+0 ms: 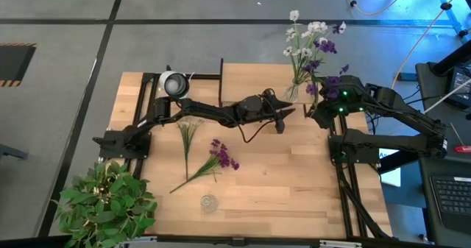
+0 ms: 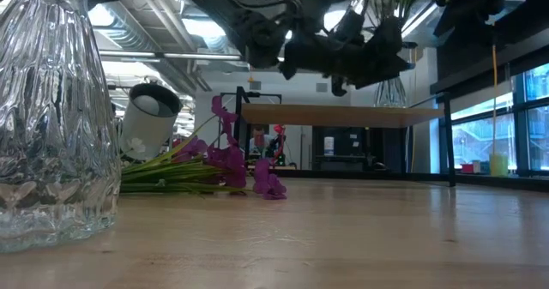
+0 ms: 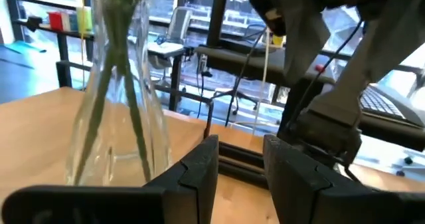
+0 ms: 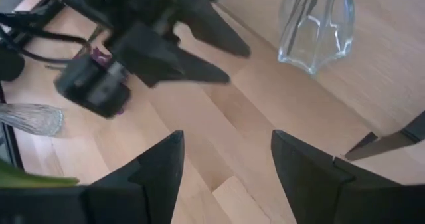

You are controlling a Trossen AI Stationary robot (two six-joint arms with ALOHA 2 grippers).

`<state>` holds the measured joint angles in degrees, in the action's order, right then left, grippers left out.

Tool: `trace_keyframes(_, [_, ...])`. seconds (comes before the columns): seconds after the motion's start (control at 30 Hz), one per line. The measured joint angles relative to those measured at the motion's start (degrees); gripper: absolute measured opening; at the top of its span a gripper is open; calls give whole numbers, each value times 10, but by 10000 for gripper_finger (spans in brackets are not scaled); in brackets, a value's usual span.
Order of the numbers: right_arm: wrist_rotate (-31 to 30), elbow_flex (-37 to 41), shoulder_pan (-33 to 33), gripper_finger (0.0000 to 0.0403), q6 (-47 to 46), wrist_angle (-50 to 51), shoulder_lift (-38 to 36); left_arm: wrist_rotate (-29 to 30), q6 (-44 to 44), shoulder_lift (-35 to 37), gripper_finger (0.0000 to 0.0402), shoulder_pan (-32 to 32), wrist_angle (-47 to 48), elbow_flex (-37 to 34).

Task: Pick and place flowers into a vace then onto a shelf
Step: Put the right transparent vase on the shelf

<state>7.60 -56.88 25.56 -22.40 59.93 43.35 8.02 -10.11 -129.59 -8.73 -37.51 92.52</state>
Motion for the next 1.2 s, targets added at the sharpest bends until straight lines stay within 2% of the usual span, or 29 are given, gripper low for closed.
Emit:
trace_keyframes(0.33, [0, 0, 0, 228, -5, -10, 0, 75, 22, -27, 113, -12, 52, 41])
trace_keyframes(0.73, [1, 0, 0, 228, -5, -20, 0, 75, 9, -27, 113, -26, 59, 41])
trace_keyframes(1.2, [125, 0, 0, 228, -31, -20, 0, 88, 8, -27, 113, -30, 61, 41])
